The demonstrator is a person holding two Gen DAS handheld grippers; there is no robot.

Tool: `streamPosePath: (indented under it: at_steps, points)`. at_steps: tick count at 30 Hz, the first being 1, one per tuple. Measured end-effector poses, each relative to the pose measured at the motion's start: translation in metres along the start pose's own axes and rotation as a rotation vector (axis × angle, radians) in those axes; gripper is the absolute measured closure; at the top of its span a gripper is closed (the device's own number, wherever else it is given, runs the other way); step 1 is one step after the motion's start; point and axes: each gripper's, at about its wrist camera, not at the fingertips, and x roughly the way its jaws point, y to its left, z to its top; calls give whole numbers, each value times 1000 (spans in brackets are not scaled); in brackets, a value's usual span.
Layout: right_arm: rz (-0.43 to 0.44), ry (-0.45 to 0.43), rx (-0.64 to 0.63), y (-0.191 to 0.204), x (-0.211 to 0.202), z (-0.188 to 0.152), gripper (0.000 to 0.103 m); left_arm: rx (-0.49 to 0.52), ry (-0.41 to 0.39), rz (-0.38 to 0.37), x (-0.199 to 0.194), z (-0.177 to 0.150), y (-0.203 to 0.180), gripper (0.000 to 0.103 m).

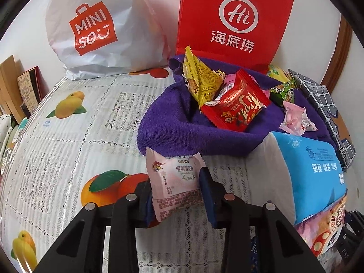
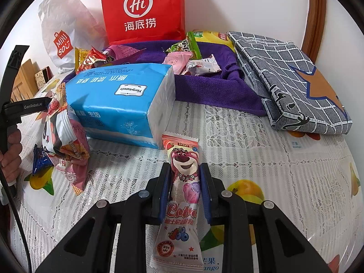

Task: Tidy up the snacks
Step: 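Grasp the pink bear-print bar with the right tool while the left tool grasps the pink-white packet, then carry the pink bear-print bar and pink-white packet with both tools over the purple towel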

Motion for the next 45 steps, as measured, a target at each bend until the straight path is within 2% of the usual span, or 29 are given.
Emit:
streamPosePath:
  at_steps: [13, 21, 25, 28, 32, 39, 42, 45]
  points:
    - [-3, 0, -2, 0, 0, 0, 77, -41, -46, -63, -19, 4, 7, 82]
    - [-11, 0, -9, 2, 0, 0, 77, -61, -66, -104, -29, 6, 10, 82]
    - [1, 1, -1, 0, 0, 0, 77, -76, -50, -142, -30, 7, 12, 82]
    - [-3, 5, 1, 0, -1, 1, 80, -71, -41, -127, -34, 8, 10, 82]
    - [36, 8, 41, -1, -11, 4, 82, -63, -39, -141, -48, 7, 6, 82]
    - [25, -51, 40, 4, -45, 16, 83, -50, -60, -163, -85, 3, -2, 82]
    - [46, -77, 41, 6, -56, 18, 83, -43, -72, -169, -99, 1, -6, 82]
    - [40, -75, 34, 9, -61, 17, 84, -35, -81, -176, -112, -3, -9, 82]
